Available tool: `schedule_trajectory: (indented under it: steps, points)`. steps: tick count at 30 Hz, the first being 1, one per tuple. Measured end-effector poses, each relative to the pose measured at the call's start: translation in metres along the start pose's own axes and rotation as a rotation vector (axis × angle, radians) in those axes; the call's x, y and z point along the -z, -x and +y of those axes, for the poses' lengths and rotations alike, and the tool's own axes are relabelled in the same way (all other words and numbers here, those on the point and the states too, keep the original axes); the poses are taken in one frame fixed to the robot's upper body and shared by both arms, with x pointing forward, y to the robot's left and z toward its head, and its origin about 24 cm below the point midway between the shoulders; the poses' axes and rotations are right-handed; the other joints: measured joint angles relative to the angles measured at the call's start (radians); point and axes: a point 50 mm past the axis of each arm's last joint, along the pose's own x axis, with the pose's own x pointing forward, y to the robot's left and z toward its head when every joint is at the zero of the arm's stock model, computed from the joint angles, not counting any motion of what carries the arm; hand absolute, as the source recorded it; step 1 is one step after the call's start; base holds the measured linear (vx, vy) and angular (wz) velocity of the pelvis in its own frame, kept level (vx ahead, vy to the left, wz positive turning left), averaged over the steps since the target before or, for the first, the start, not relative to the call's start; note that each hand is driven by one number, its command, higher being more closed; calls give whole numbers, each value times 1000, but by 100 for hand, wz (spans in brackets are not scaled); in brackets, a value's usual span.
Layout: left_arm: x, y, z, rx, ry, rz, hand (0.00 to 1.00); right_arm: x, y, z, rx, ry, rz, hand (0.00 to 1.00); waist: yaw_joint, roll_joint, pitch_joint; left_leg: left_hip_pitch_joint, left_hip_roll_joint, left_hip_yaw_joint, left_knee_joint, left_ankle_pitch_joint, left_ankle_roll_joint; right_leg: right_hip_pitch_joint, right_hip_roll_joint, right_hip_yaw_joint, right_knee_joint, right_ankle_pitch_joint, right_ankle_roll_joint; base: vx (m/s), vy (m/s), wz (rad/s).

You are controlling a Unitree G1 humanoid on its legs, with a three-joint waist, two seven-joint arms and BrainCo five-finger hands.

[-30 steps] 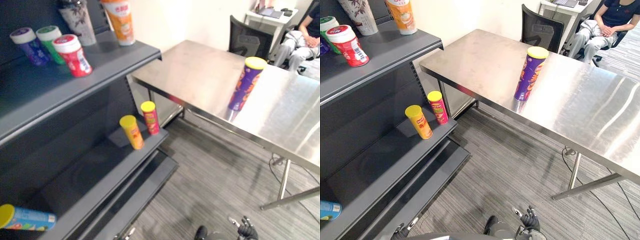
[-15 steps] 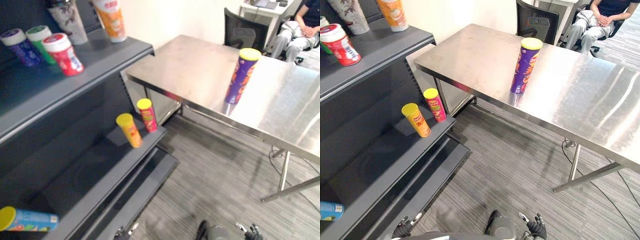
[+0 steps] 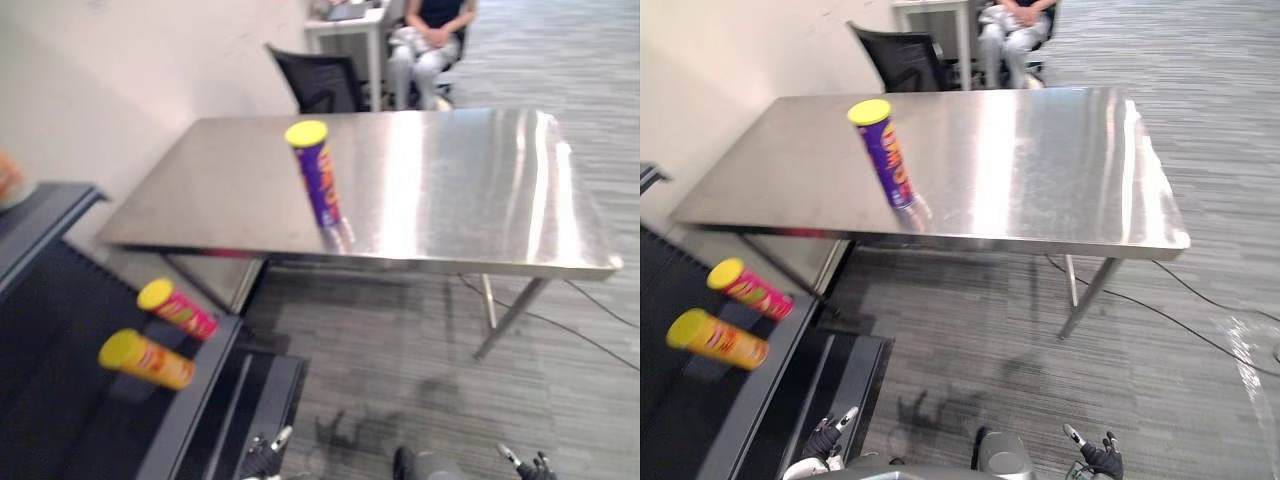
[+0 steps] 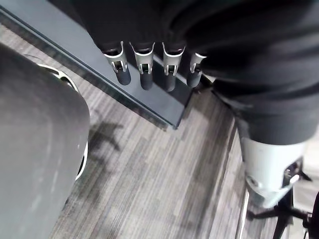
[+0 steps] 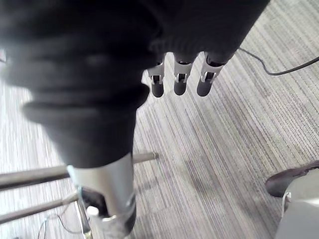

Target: Put the gum and the chips on the shelf.

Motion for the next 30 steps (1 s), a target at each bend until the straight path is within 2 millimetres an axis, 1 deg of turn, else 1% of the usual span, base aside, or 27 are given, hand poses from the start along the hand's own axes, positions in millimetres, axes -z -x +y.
schedule_trajectory:
  steps: [1, 3, 4, 5, 6, 7, 8, 9, 10, 11, 12, 13, 15, 17, 19, 21, 23, 24, 26, 29, 30]
  points:
    - [0, 0, 0, -5, 5, 0, 0, 1, 0, 1, -7, 5, 3, 0, 1, 1, -1, 0, -17, -38, -30, 1, 0, 2, 7, 42, -1, 0, 0, 181, 110, -116]
    - [1, 0, 0, -10, 5, 1, 0, 2, 1, 5, -30, 18, 3, 0, 1, 4, -3, 0, -36, -67, -81, 13, -2, 3, 8, 84, -1, 4, 0, 215, 164, -87]
    - [4, 1, -2, -9, 9, 7, 0, 3, 2, 5, -44, 30, 8, 0, 0, 18, -11, 1, -39, -77, -134, 61, -6, 2, 17, 108, 1, 9, 0, 237, 202, -76]
    - [7, 2, -4, -6, 14, 15, 0, 4, 3, 4, -46, 34, 9, 0, 0, 39, -21, 0, -33, -81, -165, 114, 1, -2, 33, 119, 5, 8, 1, 242, 248, -58]
    - [8, 2, -3, -9, 10, 23, 0, 8, 4, 8, -52, 33, 21, 0, -3, 48, -32, 20, -38, -76, -180, 86, 15, 1, 25, 123, 3, 7, 11, 200, 272, -30]
    - [7, 1, -2, -9, 7, 19, 0, 12, 6, 12, -67, 40, 30, 0, -5, 33, -38, 19, -48, -73, -181, 86, 15, 1, 12, 120, -2, 12, 18, 211, 306, -17]
    - [5, 1, 1, -9, 0, 8, 0, 18, 9, 21, -88, 39, 45, 0, -1, 12, -45, 22, -63, -63, -190, 86, 15, 11, -4, 120, -25, 17, 26, 174, 263, -7]
    - [4, 1, 4, -8, -14, 9, 0, 22, 12, 28, -103, 28, 55, 0, -2, 2, -45, 30, -74, -54, -194, 86, 16, 26, -15, 118, -51, 25, 39, 135, 181, -8]
    - [4, 1, 5, -7, -17, 8, 0, 24, 13, 30, -105, 23, 60, 0, -1, -8, -46, 44, -81, -51, -199, 86, 16, 43, -23, 117, -66, 30, 46, 104, 145, -2]
    - [4, 1, 5, -8, -18, 8, 0, 25, 13, 31, -106, 21, 61, 0, 0, -10, -46, 56, -85, -49, -203, 85, 18, 55, -27, 116, -74, 32, 49, 65, 92, -8]
    - [5, 1, 6, -5, -22, 9, 0, 24, 13, 31, -106, 21, 58, 0, -1, -7, -48, 77, -91, -43, -207, 78, 29, 76, -31, 115, -83, 34, 52, 78, 110, -17]
    - [7, 1, 5, -1, -26, 11, 0, 23, 13, 31, -106, 20, 48, 0, 0, -2, -49, 91, -91, -27, -207, 72, 37, 86, -31, 115, -88, 37, 55, 52, 71, -22]
    - [9, 2, 4, 4, -32, 21, 0, 23, 13, 30, -101, 20, 43, 0, -1, 8, -61, 91, -89, -21, -207, 69, 40, 87, -27, 112, -106, 54, 58, 24, 28, -22]
    - [11, 2, 1, 13, -33, 21, 0, 24, 13, 27, -77, 18, 47, 0, -2, 16, -66, 87, -82, -19, -207, 68, 41, 93, -18, 107, -140, 80, 54, -12, -13, -18]
    - [11, 3, 1, 17, -34, 19, 0, 30, 14, 18, -30, 13, 63, 0, -1, 17, -68, 87, -71, -20, -207, 60, 46, 113, -4, 92, -193, 115, 49, -47, -16, -10]
    - [10, 2, 0, 20, -34, 16, 0, 33, 15, 10, 24, 1, 73, 0, -1, 15, -67, 85, -64, -24, -207, 38, 55, 123, 3, 80, -222, 125, 47, -79, -5, -5]
    - [10, 2, 1, 19, -35, 17, 0, 37, 17, 4, 73, -6, 88, 0, 2, 10, -73, 79, -63, -23, -208, 36, 57, 125, 5, 78, -246, 141, 47, -102, 13, -4]
    - [11, 2, 2, 17, -37, 18, 0, 37, 17, -1, 101, -20, 89, 0, 3, 6, -77, 74, -63, -21, -207, 38, 61, 124, -1, 63, -261, 134, 47, -109, 14, -4]
    - [11, 2, 4, 14, -37, 20, 0, 34, 16, -10, 168, -61, 82, 0, 5, 2, -82, 73, -67, -18, -218, 44, 69, 124, -20, 8, -266, 137, 52, -94, 20, -5]
    - [12, 4, 8, 4, -28, 23, 0, 19, 11, -35, 300, -151, 35, 0, 23, -5, -93, 79, -73, -17, -238, 54, 69, 123, -25, -2, -275, 149, 60, -27, 14, -5]
    - [12, 4, 10, 1, -24, 22, 0, 14, 10, -40, 318, -165, 20, 0, 25, -6, -95, 80, -73, -17, -241, 55, 69, 123, -26, -3, -275, 149, 60, 0, 0, 0]
